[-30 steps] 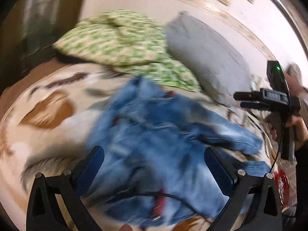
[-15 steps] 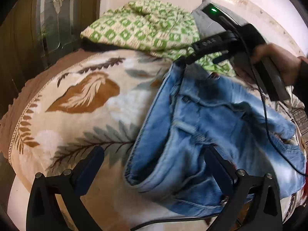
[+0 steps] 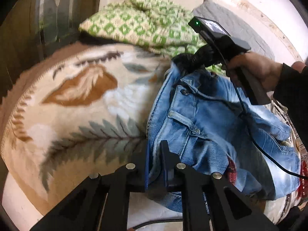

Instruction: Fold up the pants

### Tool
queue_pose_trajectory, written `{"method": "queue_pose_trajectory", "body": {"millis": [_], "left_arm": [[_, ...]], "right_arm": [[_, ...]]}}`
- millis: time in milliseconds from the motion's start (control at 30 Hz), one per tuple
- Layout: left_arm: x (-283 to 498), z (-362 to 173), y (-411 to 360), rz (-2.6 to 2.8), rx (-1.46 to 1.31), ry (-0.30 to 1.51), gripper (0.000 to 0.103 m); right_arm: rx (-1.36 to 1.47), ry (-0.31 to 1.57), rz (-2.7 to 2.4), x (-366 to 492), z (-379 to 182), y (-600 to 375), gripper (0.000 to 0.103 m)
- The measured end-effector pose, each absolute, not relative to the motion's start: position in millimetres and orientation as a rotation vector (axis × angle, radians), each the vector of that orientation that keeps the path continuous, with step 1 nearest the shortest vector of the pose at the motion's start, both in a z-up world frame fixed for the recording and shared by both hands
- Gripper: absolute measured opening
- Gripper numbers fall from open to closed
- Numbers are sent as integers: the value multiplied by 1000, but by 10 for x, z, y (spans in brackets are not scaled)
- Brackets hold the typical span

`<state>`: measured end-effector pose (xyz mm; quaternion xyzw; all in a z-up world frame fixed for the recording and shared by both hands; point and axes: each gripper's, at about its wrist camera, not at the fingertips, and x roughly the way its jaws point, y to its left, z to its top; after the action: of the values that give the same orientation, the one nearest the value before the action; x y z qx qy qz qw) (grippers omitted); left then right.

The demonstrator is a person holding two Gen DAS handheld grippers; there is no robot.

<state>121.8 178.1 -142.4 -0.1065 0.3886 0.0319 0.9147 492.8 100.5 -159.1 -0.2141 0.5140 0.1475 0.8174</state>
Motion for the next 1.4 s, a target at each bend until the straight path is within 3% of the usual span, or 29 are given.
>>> {"method": "queue_pose_trajectory", "body": {"millis": [300,467,500,567,600,633,800,967,1233,1400], "left_arm": [[1053,-1065,2052,163,-289,571,7],[1177,-1348,2161,186,-330,733,7],[1206,-1410,2165,186,-335,764,9],[1247,-1481,2169,184,-355,811,42],[1239,-1478,2177,177,-367,805,99],[1199,-1451,2177,169,-378,776,103],[1065,-1244,2210,198,-396,649,103],[1049,-1026,2095,216,-336,651,103],[958,-439,1365,-19,-180,631,103],[1117,-250,685,-265,-152,687,103]], "right_arm": [[-381,892,409,4839,-954,1248,13],[-429,957,418,4890,-1248,1601,13],[-423,1014,410,4938,-1375,1615,18],[-396,1054,390,4941,-1461,1576,36],[-376,1066,376,4958,-1473,1533,83],[-365,1058,367,4953,-1447,1500,103],[-313,1008,384,4840,-1096,1272,103],[-198,921,395,4529,-594,793,103],[-72,761,282,3229,198,-860,103],[-9,744,110,2326,257,-2021,103]]}}
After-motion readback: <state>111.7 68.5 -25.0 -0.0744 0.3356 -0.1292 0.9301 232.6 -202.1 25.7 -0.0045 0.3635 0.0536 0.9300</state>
